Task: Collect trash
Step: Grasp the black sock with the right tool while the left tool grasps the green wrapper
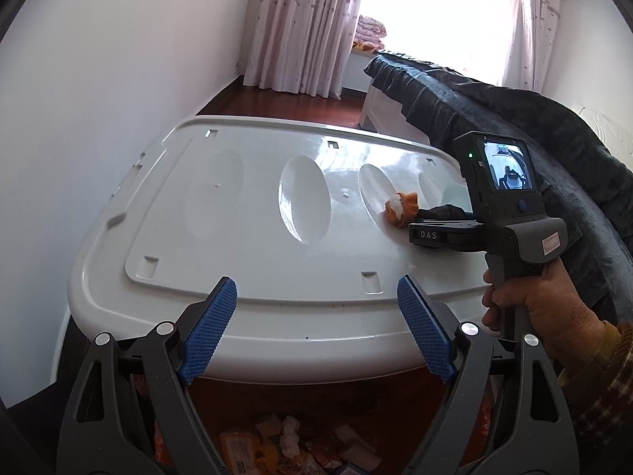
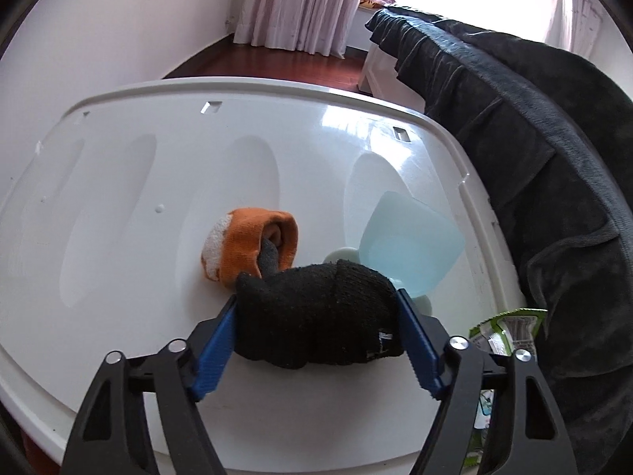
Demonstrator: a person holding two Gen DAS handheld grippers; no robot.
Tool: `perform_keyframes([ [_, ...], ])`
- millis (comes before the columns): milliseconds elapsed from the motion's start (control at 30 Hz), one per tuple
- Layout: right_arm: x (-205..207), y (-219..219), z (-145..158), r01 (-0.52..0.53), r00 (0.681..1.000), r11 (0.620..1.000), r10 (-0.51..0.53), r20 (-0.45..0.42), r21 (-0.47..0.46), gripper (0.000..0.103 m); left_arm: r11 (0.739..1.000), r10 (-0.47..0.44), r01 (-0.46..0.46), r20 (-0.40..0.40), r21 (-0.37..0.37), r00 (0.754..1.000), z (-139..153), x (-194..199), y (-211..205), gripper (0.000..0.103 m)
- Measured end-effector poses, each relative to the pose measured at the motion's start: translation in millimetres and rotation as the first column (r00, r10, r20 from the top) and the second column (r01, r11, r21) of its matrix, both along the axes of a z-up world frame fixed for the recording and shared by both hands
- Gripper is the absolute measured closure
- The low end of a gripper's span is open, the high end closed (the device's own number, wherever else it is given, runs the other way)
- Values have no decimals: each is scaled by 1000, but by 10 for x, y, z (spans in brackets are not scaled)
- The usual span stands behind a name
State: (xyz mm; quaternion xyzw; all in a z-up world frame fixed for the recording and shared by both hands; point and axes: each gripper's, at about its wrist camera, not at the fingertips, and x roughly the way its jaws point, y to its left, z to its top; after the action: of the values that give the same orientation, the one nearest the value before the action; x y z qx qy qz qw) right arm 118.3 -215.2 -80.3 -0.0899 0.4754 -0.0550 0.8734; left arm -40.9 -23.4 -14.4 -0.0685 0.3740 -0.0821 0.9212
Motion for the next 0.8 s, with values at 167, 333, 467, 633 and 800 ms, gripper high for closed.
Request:
perform_keyframes([
  [167, -97, 9, 45, -1, 1000, 1000, 1, 22, 9, 41, 1000, 1, -1, 7, 0, 1000, 11, 3, 1, 22],
  [333, -250, -43, 151, -16, 998, 996, 12, 56, 86, 41, 1000, -2, 2, 6, 5, 1000, -1, 14, -14, 22],
  [467, -418, -107, 362, -36, 995, 993, 25, 100, 110, 41, 1000, -15, 15, 2, -7, 1000, 7, 24, -76, 22],
  [633, -801, -406, 850, -42, 979, 995, 24, 202, 87, 41, 995, -77, 76, -22, -58, 997, 30, 74, -442, 22],
  [800, -1224, -1064, 1289, 42, 960, 998, -51, 276, 36, 41, 982, -153, 147, -47, -116, 987, 41, 220, -1189, 22],
])
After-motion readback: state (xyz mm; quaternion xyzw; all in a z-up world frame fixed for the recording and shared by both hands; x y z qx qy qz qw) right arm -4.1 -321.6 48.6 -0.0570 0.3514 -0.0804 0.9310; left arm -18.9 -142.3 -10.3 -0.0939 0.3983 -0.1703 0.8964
